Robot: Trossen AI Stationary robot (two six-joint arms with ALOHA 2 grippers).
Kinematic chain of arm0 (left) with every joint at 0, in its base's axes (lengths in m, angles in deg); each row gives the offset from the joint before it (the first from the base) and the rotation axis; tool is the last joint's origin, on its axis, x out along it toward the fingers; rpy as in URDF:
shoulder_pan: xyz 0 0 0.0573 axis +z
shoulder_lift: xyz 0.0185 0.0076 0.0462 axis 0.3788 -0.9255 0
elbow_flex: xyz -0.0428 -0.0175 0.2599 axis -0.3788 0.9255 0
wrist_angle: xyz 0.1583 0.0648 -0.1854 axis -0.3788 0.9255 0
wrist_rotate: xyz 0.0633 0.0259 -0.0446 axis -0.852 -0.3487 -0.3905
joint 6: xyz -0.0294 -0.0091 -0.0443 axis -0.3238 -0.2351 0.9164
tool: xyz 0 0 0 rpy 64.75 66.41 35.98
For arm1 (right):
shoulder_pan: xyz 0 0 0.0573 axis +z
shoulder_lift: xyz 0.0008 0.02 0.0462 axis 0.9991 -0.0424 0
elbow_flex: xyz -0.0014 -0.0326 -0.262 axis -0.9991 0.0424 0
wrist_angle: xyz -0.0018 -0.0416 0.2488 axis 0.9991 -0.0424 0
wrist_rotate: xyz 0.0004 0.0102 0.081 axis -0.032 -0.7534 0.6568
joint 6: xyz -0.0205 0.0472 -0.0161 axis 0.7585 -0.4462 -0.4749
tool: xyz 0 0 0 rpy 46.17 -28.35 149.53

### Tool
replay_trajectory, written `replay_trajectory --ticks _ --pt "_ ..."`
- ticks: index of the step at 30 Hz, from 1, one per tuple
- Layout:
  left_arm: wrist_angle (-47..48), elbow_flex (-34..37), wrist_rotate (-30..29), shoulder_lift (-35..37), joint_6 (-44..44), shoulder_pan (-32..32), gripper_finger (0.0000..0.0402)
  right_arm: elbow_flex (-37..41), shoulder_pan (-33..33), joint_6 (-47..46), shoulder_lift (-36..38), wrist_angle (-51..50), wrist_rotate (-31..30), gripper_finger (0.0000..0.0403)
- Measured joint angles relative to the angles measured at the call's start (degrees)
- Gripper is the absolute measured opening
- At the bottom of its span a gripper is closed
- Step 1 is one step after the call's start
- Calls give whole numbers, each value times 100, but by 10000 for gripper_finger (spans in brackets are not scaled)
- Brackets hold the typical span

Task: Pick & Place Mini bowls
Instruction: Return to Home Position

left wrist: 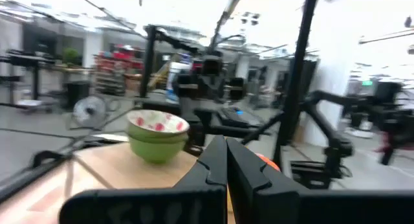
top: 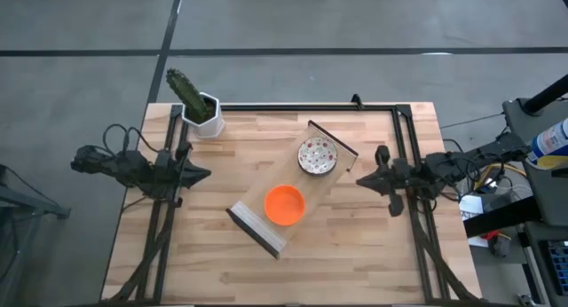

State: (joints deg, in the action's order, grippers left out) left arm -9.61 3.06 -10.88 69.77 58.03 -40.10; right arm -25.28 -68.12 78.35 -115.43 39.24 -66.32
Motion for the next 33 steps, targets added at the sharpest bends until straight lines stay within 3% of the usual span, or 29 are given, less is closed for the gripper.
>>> replay_trajectory --ticks 6,12,22,26,33 --pt "-249 517 507 409 89 0 0 564 -4 -45 730 -15 121 9" --pt "-277 730 547 785 -62 0 0 1058 1 9 1462 -5 942 9" --pt "-459 1165 651 1014 13 0 0 2148 2 -239 3237 3 986 9" --pt "-1093 1528 707 1006 73 -1 0 2410 -14 -374 3226 97 1088 9" --pt "-515 1531 857 1011 -209 0 0 2762 -13 -80 3255 450 1297 9"
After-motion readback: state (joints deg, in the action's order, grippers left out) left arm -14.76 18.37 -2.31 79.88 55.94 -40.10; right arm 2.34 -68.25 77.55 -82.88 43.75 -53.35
